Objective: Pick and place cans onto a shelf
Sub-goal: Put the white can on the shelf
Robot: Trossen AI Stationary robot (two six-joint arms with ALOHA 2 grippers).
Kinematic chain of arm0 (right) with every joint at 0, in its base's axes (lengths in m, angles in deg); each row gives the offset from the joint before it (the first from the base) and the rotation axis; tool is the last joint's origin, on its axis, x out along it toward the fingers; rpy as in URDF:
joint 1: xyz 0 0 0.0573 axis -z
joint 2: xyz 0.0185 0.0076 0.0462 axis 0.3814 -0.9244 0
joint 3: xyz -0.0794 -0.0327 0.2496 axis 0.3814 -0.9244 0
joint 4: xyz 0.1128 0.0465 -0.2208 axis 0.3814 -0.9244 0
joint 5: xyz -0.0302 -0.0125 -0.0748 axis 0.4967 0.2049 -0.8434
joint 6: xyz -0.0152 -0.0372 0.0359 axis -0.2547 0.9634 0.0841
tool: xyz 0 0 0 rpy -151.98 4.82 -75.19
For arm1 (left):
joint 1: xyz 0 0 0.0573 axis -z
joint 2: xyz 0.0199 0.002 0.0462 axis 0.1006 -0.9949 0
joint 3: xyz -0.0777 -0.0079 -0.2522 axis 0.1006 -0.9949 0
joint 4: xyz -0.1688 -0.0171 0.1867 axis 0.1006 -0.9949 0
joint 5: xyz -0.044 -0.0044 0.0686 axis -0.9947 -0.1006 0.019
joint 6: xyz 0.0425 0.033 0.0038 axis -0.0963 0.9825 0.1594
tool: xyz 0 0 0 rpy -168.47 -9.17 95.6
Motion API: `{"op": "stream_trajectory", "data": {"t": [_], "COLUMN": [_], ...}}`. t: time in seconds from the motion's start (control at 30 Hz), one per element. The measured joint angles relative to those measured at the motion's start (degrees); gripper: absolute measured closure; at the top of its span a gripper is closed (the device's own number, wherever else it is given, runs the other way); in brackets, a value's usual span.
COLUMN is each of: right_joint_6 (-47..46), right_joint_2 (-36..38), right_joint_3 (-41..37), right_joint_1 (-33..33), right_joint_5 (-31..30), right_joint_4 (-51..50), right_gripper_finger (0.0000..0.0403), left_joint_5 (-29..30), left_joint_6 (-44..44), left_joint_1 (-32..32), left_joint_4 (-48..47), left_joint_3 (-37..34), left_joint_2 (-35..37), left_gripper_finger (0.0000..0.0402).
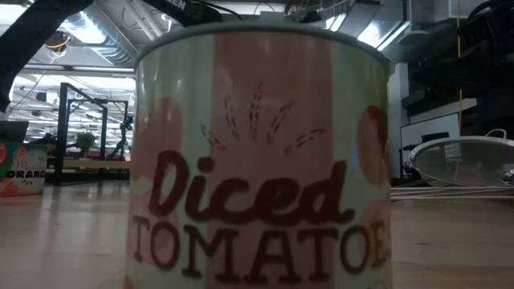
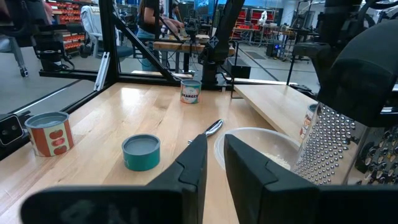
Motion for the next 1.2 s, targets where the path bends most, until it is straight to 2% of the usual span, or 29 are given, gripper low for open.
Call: {"op": "stream_trajectory", "data": {"t": [0.5, 0.97, 1.2], "right_joint_6": [0.0, -0.02, -0.02], "right_joint_2": [0.01, 0.0, 0.0], "right_joint_3": [0.0, 0.0, 0.0], "right_joint_1": [0.01, 0.02, 0.01], "right_joint_5": [0.0, 0.0, 0.0], "right_joint_4": [0.0, 0.0, 0.0], "right_gripper_finger": [0.0342, 0.0342, 0.0342], "left_joint_5": [0.07, 0.5, 0.55], "left_joint_6": [-0.02, -0.07, -0.03], "left_joint_1": [-1.34, -3.36, -3.41], "left_joint_4": [-14.48, -14.91, -14.23], "left_joint_3": [1.92, 1.92, 1.92], "left_joint_2": [-0.09, -0.09, -0.09], "left_gripper_finger": [0.0401, 0.0401, 0.0386]}}
